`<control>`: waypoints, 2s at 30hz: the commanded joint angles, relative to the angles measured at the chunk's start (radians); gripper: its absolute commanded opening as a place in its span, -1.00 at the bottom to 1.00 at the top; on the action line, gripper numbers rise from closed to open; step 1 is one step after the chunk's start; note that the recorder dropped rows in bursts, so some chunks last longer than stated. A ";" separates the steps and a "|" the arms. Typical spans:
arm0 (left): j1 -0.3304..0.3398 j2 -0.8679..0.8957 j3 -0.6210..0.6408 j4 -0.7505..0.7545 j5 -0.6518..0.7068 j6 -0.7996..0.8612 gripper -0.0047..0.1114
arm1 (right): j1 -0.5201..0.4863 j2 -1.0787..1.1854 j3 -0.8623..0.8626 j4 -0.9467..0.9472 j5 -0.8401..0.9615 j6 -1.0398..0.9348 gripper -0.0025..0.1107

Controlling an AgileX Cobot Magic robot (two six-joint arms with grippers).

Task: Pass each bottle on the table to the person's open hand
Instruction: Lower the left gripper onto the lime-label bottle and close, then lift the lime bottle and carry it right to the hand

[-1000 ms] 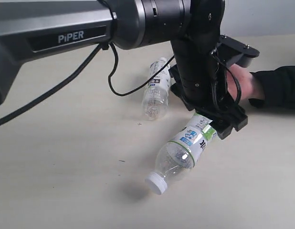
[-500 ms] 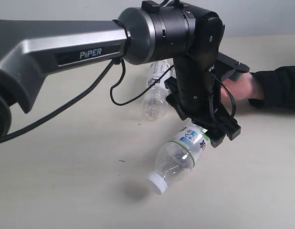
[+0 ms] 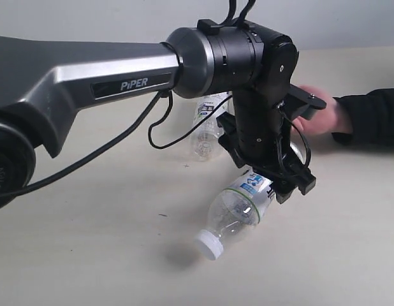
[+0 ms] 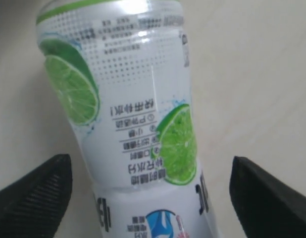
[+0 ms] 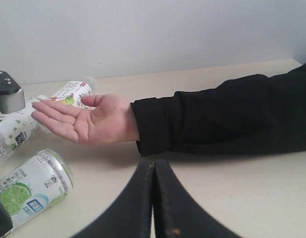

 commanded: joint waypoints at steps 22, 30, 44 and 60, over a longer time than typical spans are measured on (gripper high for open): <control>-0.002 0.034 -0.008 0.011 0.060 -0.040 -0.79 | -0.002 -0.007 0.005 0.002 -0.008 -0.001 -0.96; -0.002 -0.101 -0.013 0.009 0.052 -0.102 -0.92 | -0.002 -0.007 0.005 0.002 -0.008 -0.001 -0.96; -0.002 -0.140 -0.144 0.007 -0.191 -0.220 -0.92 | -0.002 -0.007 0.005 0.002 -0.008 -0.001 -0.96; 0.085 -0.100 -0.144 -0.181 -0.462 -0.429 -0.92 | -0.002 -0.007 0.005 0.002 -0.008 -0.001 -0.96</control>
